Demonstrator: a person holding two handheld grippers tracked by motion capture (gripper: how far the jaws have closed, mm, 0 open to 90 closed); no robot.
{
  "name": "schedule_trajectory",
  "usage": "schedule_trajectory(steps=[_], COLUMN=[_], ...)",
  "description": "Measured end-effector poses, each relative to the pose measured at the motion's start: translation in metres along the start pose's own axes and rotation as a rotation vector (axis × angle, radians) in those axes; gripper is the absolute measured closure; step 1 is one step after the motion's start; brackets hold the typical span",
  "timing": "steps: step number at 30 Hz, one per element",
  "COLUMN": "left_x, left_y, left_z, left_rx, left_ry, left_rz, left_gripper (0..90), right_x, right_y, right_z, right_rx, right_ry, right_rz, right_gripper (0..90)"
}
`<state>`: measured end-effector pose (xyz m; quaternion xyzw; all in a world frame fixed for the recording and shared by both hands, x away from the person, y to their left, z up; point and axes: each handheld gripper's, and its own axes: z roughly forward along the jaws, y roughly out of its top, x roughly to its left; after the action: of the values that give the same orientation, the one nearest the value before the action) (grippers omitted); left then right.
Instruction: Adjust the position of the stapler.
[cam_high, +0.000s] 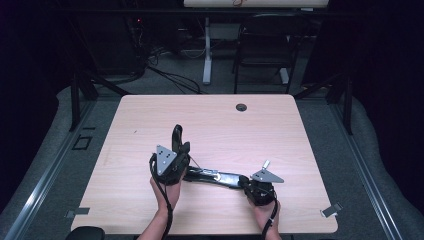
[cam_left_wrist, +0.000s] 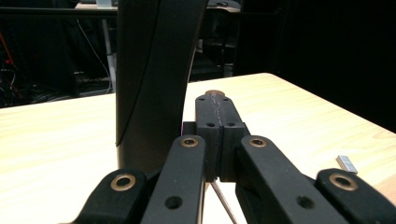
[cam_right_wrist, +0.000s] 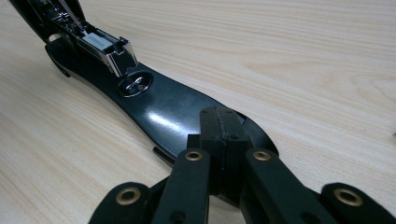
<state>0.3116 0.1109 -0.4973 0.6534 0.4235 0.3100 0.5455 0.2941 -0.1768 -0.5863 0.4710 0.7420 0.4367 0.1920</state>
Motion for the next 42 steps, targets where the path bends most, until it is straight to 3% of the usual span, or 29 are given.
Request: schedule_trajectory(steps=[33,42], left_x=[0.013,0.016], left_y=[0.005,0.006], left_z=[-0.003,-0.004], left_rx=[0.035,0.034], left_ry=[-0.005,-0.006], left_rz=[0.014,-0.006], left_gripper=[90.0,90.0], right_x=[-0.001,0.000], right_y=[0.001,0.001], right_z=[0.000,0.000], right_rx=[0.009,0.007], right_ry=[0.009,0.004], right_rz=[-0.004,-0.005], right_gripper=[90.0,90.0])
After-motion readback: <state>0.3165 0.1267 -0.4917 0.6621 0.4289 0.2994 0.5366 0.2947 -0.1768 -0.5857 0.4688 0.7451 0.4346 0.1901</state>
